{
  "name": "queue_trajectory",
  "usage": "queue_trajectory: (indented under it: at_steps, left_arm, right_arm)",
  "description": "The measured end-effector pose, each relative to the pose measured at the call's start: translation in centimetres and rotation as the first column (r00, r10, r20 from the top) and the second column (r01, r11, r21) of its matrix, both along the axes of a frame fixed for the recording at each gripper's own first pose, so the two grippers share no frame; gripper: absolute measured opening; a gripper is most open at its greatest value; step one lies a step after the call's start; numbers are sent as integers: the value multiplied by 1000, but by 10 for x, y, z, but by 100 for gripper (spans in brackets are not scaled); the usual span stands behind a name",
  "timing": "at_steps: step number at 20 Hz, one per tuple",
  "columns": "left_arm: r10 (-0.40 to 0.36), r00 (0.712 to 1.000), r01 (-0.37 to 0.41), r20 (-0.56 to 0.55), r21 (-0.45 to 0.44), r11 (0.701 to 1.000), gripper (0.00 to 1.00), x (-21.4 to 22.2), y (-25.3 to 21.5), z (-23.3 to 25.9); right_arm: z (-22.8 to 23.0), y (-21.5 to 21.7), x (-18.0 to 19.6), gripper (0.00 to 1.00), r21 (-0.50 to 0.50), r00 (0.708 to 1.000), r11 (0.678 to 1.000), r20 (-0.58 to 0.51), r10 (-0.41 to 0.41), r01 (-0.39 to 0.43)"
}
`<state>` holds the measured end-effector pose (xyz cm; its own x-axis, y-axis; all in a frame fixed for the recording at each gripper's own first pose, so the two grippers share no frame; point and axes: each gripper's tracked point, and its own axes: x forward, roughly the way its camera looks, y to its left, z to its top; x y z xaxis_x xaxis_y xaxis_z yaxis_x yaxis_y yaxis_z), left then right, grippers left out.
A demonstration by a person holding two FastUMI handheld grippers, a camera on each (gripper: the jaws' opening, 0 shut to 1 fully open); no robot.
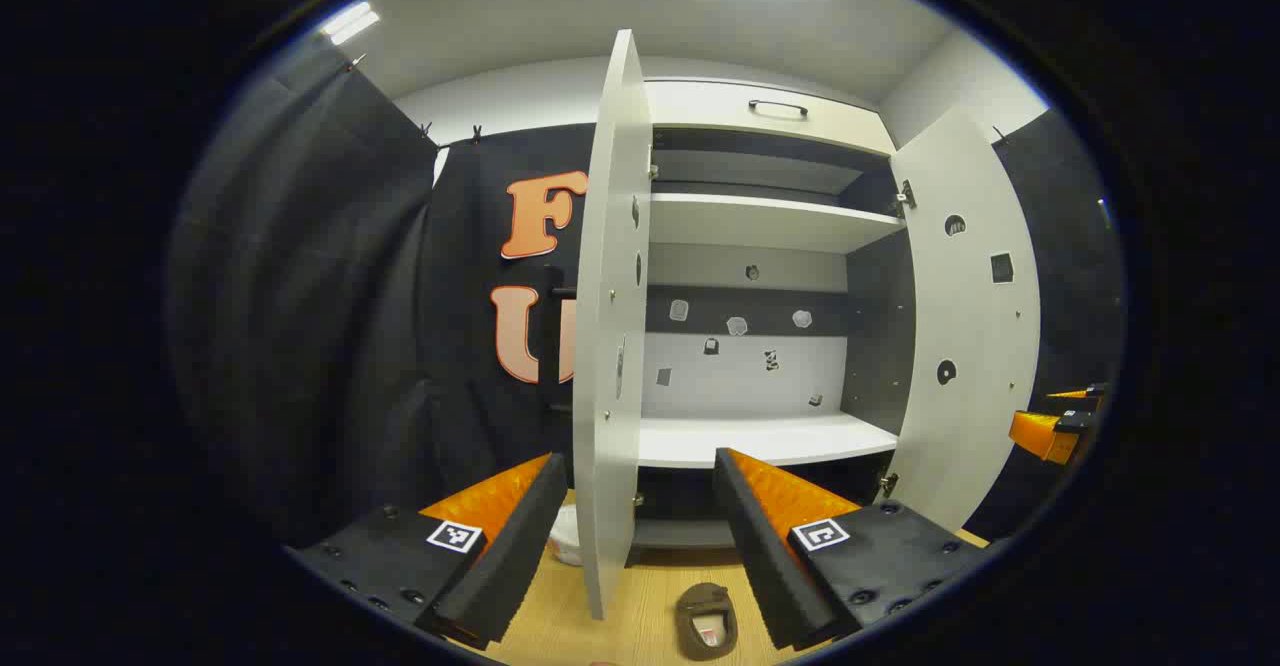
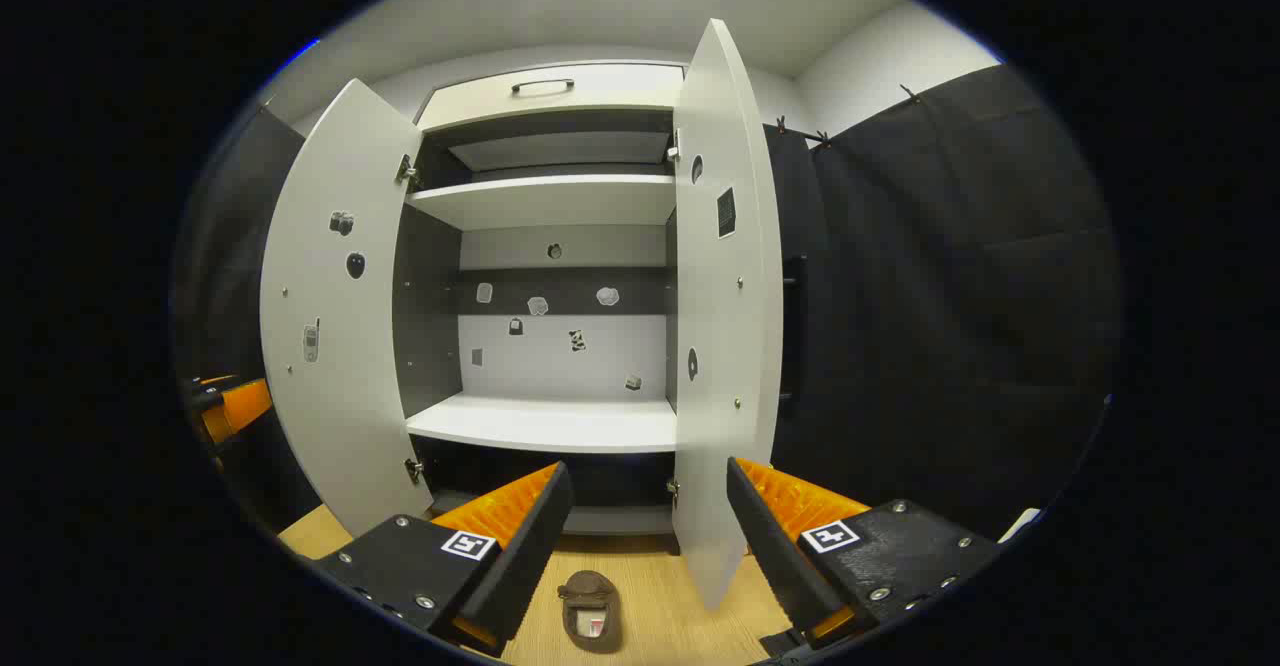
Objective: Grab one shoe with the right hand and put it into the shoe cabinet, grab the other shoe with the left hand and put it into the shoe cabinet; then close the right door with the right hand and the left door with the left hand.
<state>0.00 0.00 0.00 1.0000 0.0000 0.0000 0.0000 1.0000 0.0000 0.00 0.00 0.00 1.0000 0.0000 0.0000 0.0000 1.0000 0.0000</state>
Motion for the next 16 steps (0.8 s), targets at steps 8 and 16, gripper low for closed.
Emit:
queue_trajectory:
  at_steps: [8,16]
  left_arm:
    - [7,1000,-8,-6,-4,1000,96,1,8,-4]
    - [-8,1000,8,-1,-3,1000,96,6,1,-2]
  right_arm:
    - [-7,1,0,95,0,1000,1000,-26,-8,8]
    - [-29,1,7,95,17,997,1000,-75,0,2]
